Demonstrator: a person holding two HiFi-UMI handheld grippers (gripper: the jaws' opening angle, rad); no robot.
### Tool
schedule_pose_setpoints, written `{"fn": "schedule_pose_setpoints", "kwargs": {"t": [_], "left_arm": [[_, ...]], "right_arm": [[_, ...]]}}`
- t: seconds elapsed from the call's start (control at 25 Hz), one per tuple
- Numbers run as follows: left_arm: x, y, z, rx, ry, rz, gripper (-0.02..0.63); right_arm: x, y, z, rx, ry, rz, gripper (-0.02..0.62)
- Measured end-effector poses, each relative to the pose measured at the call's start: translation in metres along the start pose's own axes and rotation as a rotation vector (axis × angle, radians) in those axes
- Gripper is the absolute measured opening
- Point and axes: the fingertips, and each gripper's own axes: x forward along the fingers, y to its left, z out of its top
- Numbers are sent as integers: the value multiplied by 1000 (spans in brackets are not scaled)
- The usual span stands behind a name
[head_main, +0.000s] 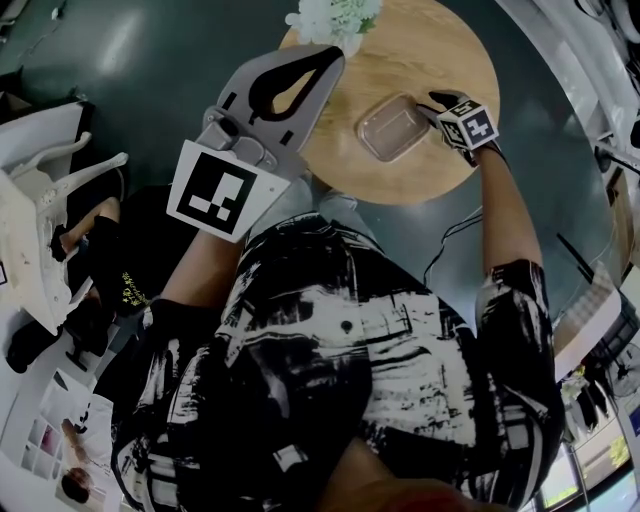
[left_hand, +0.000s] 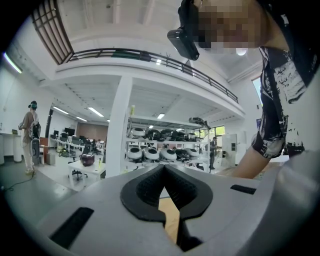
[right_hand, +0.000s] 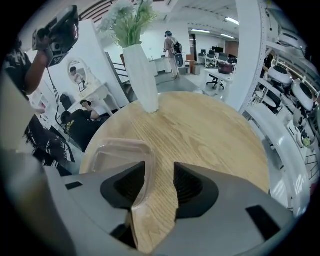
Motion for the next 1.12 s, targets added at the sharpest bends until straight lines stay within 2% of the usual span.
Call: {"fn": "schedule_pose_setpoints", "kwargs": {"t": [0.36,0.48,0.72,1.12], "left_arm": [[-1,3,0,-4,3,11,0],[0,5,-2,-7,5,13,0],[0,9,-2,-7,6,10,0],[-1,5,8,7,-4,-9,0]], "right_arm": [[7,6,-6,34,48,93,93],[10,10,-6,46,60,139,42],[10,9,-4,67,58,166,17],[-3,14,6,61,22,143,14]]}}
